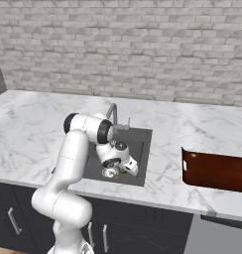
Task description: Pick up all produce items and place them in the sink. Turn on the sink faucet to wash them. Then turn the sink off and put them in the tray.
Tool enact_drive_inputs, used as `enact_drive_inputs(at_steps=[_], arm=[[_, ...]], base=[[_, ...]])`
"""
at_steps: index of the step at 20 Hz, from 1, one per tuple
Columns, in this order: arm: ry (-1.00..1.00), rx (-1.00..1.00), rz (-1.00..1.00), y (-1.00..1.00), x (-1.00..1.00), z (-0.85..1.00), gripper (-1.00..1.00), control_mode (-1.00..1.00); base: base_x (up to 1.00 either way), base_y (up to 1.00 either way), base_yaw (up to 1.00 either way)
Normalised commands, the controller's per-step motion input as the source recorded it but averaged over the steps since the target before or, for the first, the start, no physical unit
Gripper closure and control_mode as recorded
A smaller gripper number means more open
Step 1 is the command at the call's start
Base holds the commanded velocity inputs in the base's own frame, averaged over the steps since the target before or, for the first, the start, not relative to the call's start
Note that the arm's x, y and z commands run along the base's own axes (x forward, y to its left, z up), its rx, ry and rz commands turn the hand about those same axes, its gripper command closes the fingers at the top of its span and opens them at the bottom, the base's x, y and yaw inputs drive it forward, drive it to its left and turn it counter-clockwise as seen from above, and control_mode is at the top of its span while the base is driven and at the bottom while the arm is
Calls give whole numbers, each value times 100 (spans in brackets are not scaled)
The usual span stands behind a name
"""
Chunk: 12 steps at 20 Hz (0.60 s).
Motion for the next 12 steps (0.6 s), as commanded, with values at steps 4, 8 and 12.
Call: enact_drive_inputs(at_steps=[4,8,12], arm=[[0,0,0,0,-4,29,100,-100],[0,0,0,0,-2,51,100,-100],[0,0,0,0,-5,48,100,-100]], base=[[0,0,0],[0,0,0],[0,0,0]])
